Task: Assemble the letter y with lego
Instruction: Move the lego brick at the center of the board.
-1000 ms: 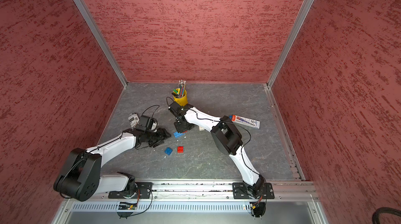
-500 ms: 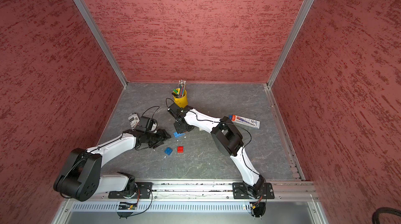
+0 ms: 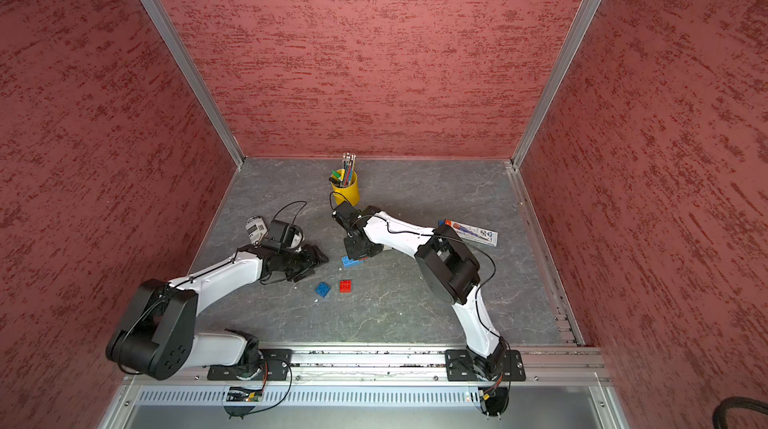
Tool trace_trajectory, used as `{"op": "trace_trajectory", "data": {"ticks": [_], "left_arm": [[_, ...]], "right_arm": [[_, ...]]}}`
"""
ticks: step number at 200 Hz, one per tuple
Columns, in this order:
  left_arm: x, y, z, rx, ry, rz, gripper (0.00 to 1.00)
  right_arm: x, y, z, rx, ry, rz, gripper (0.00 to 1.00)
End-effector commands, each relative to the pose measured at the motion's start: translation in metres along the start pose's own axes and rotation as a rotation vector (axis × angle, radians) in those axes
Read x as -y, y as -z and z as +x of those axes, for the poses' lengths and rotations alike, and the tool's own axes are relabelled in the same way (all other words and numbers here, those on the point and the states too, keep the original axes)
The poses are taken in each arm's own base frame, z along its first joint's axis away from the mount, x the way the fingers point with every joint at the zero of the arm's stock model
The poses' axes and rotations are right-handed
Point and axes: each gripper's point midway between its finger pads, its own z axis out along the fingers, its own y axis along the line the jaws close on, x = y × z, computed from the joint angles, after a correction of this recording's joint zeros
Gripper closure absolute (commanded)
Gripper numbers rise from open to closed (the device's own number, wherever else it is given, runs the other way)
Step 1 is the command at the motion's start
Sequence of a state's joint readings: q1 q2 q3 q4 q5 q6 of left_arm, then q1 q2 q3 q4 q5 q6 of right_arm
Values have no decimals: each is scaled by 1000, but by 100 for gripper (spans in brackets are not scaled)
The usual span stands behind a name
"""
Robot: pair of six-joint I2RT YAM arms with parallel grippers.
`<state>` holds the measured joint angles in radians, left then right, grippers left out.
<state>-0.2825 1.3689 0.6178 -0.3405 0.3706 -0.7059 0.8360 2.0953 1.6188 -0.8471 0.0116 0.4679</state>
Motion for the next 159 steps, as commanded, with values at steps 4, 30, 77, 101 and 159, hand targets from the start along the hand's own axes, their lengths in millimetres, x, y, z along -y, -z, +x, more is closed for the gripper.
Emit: {"op": "trace_trajectory", "data": {"ticks": [4, 30, 77, 101, 159], "left_arm": [[9, 1, -2, -5, -25, 15, 33], [11, 0, -2, -7, -31, 12, 33], [17, -1, 1, -17, -46, 8, 33], [18, 0, 5, -27, -53, 4, 33], [11, 9, 19, -41, -67, -38, 33]], "right_arm": [[5, 8, 11, -10, -60, -9, 68], [9, 11, 20, -10, -82, -15, 61], [5, 19, 22, 5, -104, -62, 43], [-4, 25, 24, 9, -102, -121, 43], [-22, 33, 37, -9, -101, -262, 47]]}}
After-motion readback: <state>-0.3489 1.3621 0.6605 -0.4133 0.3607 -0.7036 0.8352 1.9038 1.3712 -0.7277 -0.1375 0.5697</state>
